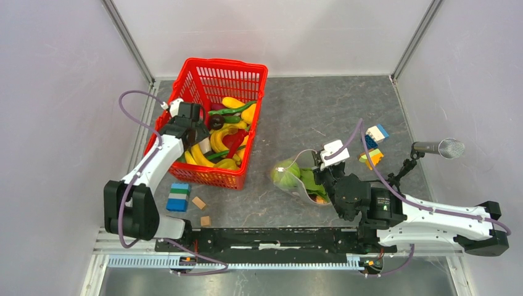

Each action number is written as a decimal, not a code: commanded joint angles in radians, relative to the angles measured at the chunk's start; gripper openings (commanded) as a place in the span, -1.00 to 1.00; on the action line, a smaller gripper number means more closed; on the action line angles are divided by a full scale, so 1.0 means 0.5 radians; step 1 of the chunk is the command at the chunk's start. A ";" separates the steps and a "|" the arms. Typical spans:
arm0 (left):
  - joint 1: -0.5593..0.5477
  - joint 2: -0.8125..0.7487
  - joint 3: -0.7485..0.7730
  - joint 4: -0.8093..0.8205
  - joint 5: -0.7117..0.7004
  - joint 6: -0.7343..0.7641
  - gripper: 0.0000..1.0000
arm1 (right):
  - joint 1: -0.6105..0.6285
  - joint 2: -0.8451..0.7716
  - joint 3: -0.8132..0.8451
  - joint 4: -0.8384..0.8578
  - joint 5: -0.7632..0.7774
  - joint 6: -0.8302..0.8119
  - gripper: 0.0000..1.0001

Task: Place the food in the zip-top bag and seal the zipper
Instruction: Pick up the fake fruit from the bin, then adjust the zipper food storage bag at the center of the board, then place the fake fruit in the zipper food storage bag.

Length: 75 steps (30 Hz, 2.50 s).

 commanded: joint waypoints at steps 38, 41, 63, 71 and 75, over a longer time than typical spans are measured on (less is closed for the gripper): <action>0.006 -0.953 0.208 0.118 0.504 0.243 -0.96 | -0.001 -0.070 0.206 0.162 0.401 -0.218 -1.00; 0.006 -0.925 0.247 0.133 0.613 0.244 -0.95 | -0.001 -0.088 0.274 0.183 0.419 -0.317 -1.00; 0.003 -0.878 0.475 -0.064 0.975 0.436 -0.95 | -0.400 0.635 0.512 -0.171 -0.795 0.124 -1.00; -0.040 -0.978 0.557 0.031 1.219 0.340 -0.95 | -0.562 0.648 0.437 -0.062 -1.090 0.190 -1.00; -0.224 -1.012 0.569 0.139 1.016 0.247 -0.96 | -0.562 0.588 0.323 0.053 -1.093 0.281 -1.00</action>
